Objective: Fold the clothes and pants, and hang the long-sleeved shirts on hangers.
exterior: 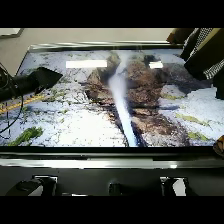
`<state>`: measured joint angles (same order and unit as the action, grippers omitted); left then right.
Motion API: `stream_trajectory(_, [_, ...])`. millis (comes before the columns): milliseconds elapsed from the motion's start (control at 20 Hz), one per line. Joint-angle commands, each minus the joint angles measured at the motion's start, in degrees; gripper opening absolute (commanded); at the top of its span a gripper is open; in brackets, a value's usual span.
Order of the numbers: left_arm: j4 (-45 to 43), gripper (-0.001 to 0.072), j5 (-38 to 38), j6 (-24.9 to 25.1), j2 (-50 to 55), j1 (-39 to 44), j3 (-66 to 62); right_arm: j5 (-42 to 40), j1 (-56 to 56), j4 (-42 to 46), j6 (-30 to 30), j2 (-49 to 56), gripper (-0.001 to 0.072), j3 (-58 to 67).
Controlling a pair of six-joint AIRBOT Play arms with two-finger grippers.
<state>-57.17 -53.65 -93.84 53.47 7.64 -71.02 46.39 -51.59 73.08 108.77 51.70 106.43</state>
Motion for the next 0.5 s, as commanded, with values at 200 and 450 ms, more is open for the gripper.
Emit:
stream_trajectory(200, [-7.5, 0.0632, -14.9, -0.3, -0.1, -0.1, 0.0, 17.0, 34.2, -14.0, -28.4, 17.4, 0.0539, 0.0])
stream_trajectory(450, [-14.6, 0.0631, -19.6, -0.3, -1.1, -0.1, 0.0, 31.9, 51.9, 7.2, -26.8, 22.0, 0.0549, -10.2])
